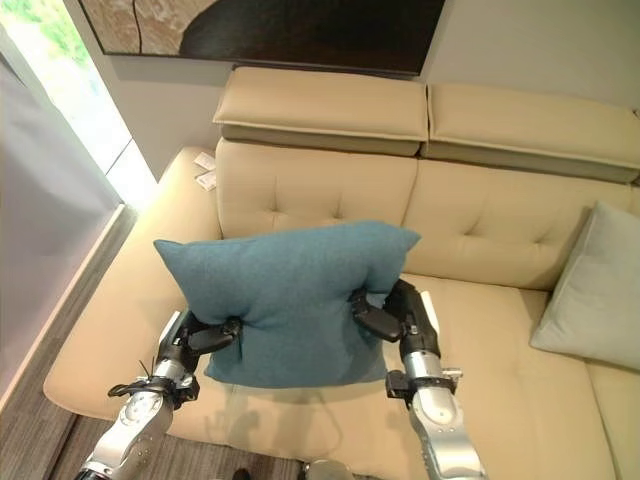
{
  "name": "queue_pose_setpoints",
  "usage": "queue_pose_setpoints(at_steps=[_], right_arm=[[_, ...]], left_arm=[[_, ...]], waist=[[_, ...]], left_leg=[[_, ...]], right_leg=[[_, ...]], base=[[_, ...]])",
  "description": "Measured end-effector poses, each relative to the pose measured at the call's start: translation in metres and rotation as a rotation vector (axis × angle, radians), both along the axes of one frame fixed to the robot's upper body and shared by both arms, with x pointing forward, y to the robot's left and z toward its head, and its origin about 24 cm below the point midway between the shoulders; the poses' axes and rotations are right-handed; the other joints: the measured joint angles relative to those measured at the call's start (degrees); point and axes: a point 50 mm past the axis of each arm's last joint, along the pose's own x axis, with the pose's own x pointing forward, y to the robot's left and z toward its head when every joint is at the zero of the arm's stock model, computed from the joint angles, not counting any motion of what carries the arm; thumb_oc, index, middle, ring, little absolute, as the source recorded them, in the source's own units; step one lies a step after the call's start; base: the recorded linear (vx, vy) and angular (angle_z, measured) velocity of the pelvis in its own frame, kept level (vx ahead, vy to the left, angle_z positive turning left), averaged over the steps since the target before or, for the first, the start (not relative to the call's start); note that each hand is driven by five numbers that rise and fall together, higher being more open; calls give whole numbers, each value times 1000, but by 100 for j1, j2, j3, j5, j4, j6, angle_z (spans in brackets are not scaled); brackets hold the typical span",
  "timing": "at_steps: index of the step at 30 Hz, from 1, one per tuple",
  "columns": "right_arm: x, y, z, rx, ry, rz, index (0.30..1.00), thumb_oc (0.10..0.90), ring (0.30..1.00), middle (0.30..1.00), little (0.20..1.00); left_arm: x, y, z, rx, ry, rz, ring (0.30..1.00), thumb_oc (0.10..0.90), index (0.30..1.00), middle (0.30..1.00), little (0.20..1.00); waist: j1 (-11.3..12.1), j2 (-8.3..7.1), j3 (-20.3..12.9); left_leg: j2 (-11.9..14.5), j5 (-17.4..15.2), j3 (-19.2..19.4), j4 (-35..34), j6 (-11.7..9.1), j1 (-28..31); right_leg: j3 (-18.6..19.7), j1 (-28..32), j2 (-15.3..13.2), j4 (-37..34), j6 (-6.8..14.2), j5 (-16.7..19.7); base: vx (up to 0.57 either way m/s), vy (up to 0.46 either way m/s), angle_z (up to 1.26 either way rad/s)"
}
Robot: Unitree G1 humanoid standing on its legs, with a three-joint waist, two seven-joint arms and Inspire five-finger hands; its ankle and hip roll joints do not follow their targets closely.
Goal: Pick up all the scattered cushions and arrange them neatly on the sofa.
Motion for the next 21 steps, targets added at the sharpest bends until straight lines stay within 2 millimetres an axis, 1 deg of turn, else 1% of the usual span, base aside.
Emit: queue_pose_setpoints(at_steps=[1, 2, 3, 5, 6, 8, 9, 10, 11, 12, 13, 14, 15, 17, 21], right_arm=[[-1, 0, -1, 1, 3, -4, 300, 400, 300, 300, 300], [-1, -1, -1, 4, 4, -10, 300, 400, 300, 300, 300], [-1, -1, -1, 4, 3, -14, 300, 400, 300, 300, 300], [-1, -1, -1, 5, 3, -20, 300, 400, 300, 300, 300], [-1, -1, -1, 5, 2, -21, 300, 400, 300, 300, 300], [-2, 0, -3, 7, 8, -20, 300, 400, 300, 300, 300], [-3, -1, -3, 3, 10, -22, 300, 400, 300, 300, 300], [-3, -2, -3, -1, 13, -23, 300, 400, 300, 300, 300], [-5, 2, -7, 15, 23, -22, 300, 400, 300, 300, 300], [-5, 1, -7, 13, 24, -22, 300, 400, 300, 300, 300], [-5, 2, -7, 12, 24, -21, 300, 400, 300, 300, 300], [-5, 2, -7, 9, 25, -19, 300, 400, 300, 300, 300], [-5, 3, -8, 3, 28, -12, 300, 400, 300, 300, 300], [-5, 7, -8, -6, 30, 1, 300, 400, 300, 300, 300], [-1, 14, -6, -13, 22, 31, 300, 400, 300, 300, 300]], left_arm=[[1, 0, 0, -1, -2, -1, 300, 400, 300, 300, 300], [1, -1, 1, -2, -4, -2, 300, 400, 300, 300, 300], [1, -1, 1, -2, -5, -4, 300, 400, 300, 300, 300], [0, -2, 0, -2, -2, -7, 300, 400, 300, 300, 300], [-1, -2, 0, -2, 2, -7, 300, 400, 300, 300, 300], [-1, -1, -1, -1, 4, -7, 300, 400, 300, 300, 300], [-2, -2, -1, -2, 5, -7, 300, 400, 300, 300, 300], [-2, -2, -2, -3, 8, -10, 300, 400, 300, 300, 300], [-3, 1, -1, 11, 8, -12, 300, 400, 300, 300, 300], [-3, 2, -1, 15, 8, -13, 300, 400, 300, 300, 300], [-3, 1, -1, 12, 6, -16, 300, 400, 300, 300, 300], [-3, 2, -1, 15, 4, -17, 300, 400, 300, 300, 300], [-2, 5, 0, 25, 4, -14, 300, 400, 300, 300, 300], [-2, 10, 1, 39, 3, -8, 300, 400, 300, 300, 300], [-1, 20, 4, 54, -9, 21, 300, 400, 300, 300, 300]], waist=[[-18, -50, 23], [-12, -44, 18], [-6, -88, 43], [10, -142, 74], [18, -134, 72], [-19, -71, 56], [-21, 4, 42], [-5, 108, 9], [-20, -7, -20], [-26, -10, -28], [-29, -1, -34], [-24, 3, -36], [-3, 9, -40], [54, 12, -41], [164, 20, -46]], left_leg=[[104, -122, 147, 73, 16, -119], [185, -143, 248, -170, 49, -96], [309, -130, 211, -527, 30, -158], [365, -92, 139, -904, 6, -240], [444, 69, 43, -1263, -56, -274], [521, 316, 49, -1610, -11, -229], [551, 496, 32, -1791, 26, -120], [609, 750, -16, -1898, 19, -27], [474, 828, 36, -2142, 59, 161], [416, 880, 89, -2279, 120, 245], [347, 901, 120, -2327, 147, 277], [292, 902, 143, -2353, 154, 297], [186, 891, 206, -2359, 179, 325], [117, 861, 243, -2359, 224, 376], [91, 824, 328, -2362, 270, 488]], right_leg=[[-12, 92, 2, -117, -145, -30], [-23, 123, 12, -179, -173, -8], [-4, 134, 32, -208, -184, -4], [25, 166, 48, -253, -180, 0], [39, 180, 111, -304, -113, 46], [38, 268, 203, -386, -43, 56], [71, 319, 289, -410, 13, 44], [156, 333, 396, -408, 91, 7], [260, 361, 257, -437, 250, 12], [338, 371, 182, -450, 297, 10], [339, 386, 116, -484, 370, 35], [341, 399, 86, -515, 408, 57], [367, 444, -31, -568, 450, 113], [426, 489, -96, -585, 498, 109], [507, 557, -124, -586, 538, 97]], base=[[130, 63, 10], [99, 64, 14], [76, 61, 2], [68, 73, -10], [113, 113, -24], [93, 95, -21], [61, 72, -29], [90, 108, -41], [83, 108, -36], [72, 96, -21], [57, 91, -9], [75, 102, -5], [70, 95, -8], [62, 71, -6], [42, 24, -9]])
